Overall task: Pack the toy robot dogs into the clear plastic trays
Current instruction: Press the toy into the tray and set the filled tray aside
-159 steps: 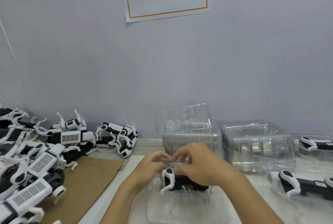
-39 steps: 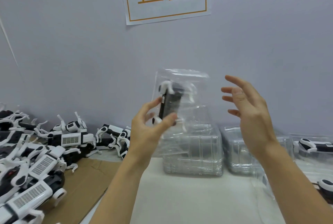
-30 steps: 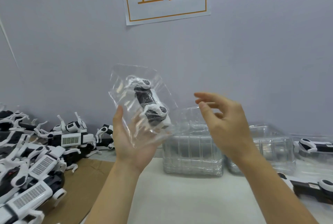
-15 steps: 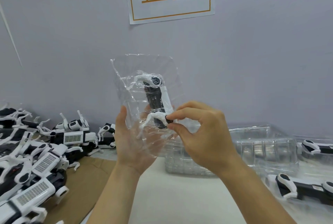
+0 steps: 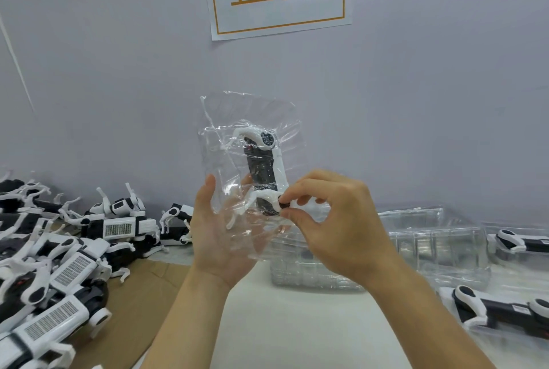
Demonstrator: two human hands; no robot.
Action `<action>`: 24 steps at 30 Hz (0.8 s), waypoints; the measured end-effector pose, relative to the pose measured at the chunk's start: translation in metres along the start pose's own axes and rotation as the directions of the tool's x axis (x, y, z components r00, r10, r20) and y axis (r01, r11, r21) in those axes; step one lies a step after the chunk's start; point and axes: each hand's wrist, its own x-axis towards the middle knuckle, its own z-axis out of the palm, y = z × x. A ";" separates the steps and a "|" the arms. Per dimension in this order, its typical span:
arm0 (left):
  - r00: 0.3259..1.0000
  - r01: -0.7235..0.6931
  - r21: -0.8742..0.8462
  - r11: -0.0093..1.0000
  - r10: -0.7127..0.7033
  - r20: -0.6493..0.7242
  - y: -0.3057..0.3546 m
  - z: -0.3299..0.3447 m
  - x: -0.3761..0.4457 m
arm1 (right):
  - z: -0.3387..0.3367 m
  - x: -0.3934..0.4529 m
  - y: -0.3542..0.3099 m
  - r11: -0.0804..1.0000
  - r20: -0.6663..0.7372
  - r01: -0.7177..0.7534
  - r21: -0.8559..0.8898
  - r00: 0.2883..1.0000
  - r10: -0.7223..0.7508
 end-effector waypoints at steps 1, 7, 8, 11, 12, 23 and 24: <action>1.000 -0.001 0.010 1.000 0.001 -0.007 0.000 0.001 0.000 | -0.001 0.000 0.001 1.000 0.002 -0.009 0.000 1.000 0.009; 0.995 0.012 0.085 0.996 -0.003 -0.104 -0.001 0.008 -0.003 | -0.008 0.000 0.006 0.997 -0.004 -0.068 0.045 0.998 0.069; 0.997 0.010 0.110 0.994 -0.002 -0.077 -0.002 0.010 -0.004 | -0.010 0.001 0.007 0.995 -0.046 -0.084 0.049 0.995 0.086; 0.998 0.032 0.212 0.977 -0.043 0.046 -0.004 0.014 -0.005 | -0.014 0.004 0.010 0.988 -0.202 -0.116 0.102 0.970 0.134; 0.994 0.039 0.248 0.968 -0.062 0.087 -0.005 0.015 -0.006 | -0.015 0.005 0.009 0.983 -0.241 -0.120 0.137 0.959 0.150; 0.995 0.087 0.431 0.898 -0.096 -0.001 -0.007 0.009 -0.003 | -0.015 0.005 0.009 0.983 -0.324 -0.133 0.127 0.931 0.168; 0.995 0.086 0.440 0.894 -0.095 0.000 -0.007 0.008 -0.003 | -0.014 0.005 0.009 0.983 -0.319 -0.132 0.130 0.933 0.168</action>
